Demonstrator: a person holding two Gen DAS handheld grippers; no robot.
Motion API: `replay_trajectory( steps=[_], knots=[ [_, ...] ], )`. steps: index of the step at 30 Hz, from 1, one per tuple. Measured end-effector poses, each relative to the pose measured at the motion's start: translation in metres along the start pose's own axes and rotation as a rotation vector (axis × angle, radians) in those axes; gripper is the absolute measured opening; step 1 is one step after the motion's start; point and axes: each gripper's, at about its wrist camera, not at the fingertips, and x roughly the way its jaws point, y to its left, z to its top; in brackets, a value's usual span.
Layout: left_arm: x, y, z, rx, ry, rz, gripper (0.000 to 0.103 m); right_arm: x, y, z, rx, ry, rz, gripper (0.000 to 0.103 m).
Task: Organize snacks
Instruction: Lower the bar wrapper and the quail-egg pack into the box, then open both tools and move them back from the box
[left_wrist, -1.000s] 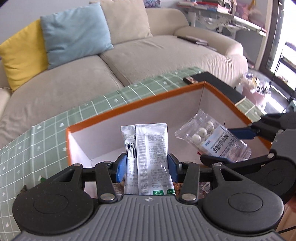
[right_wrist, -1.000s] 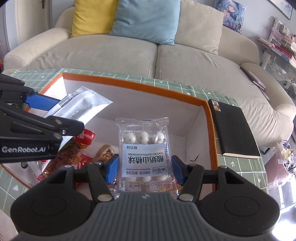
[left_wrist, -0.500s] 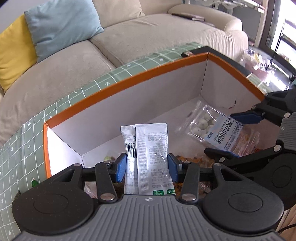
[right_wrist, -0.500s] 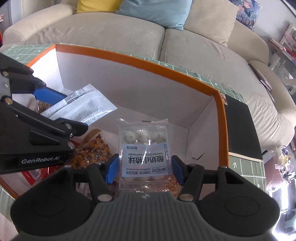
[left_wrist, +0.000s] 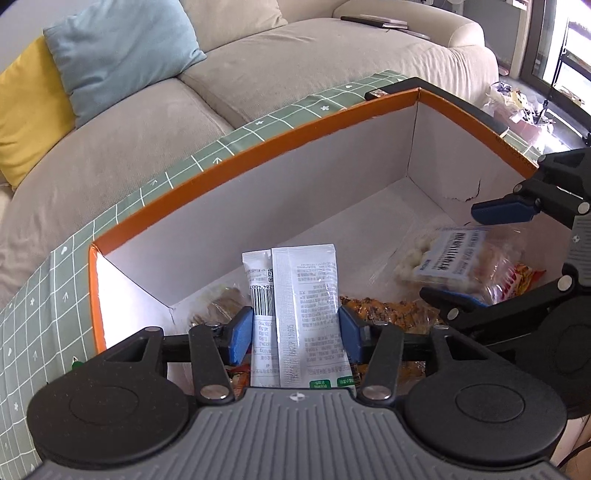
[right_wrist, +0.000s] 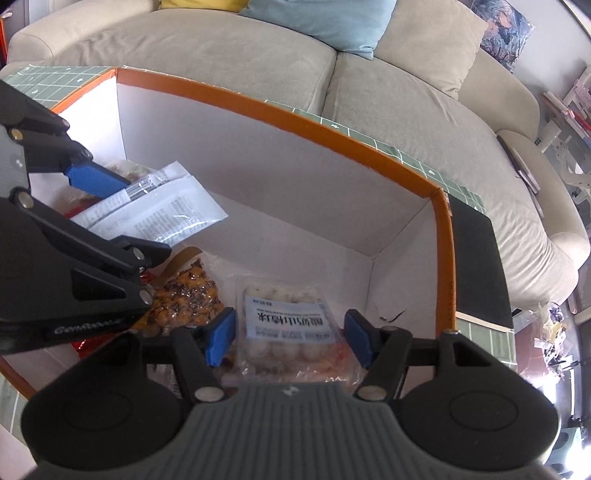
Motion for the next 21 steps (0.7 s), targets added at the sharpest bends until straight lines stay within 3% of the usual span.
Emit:
replay_trajectory(
  steps=[6,13,21],
  knots=[
    [-0.019,0.004,-0.001,0.011,-0.052,0.025,0.076,-0.01,-0.003,0.003,-0.02,0.006,-0.014,0.086],
    [-0.051,0.016,-0.006,-0.019,-0.116,0.038,0.08,-0.035,-0.008,0.006,0.035,-0.015,-0.019,0.09],
    [-0.094,0.041,-0.034,-0.114,-0.237,0.085,0.081,-0.077,0.014,-0.006,0.184,-0.163,-0.035,0.095]
  ],
)
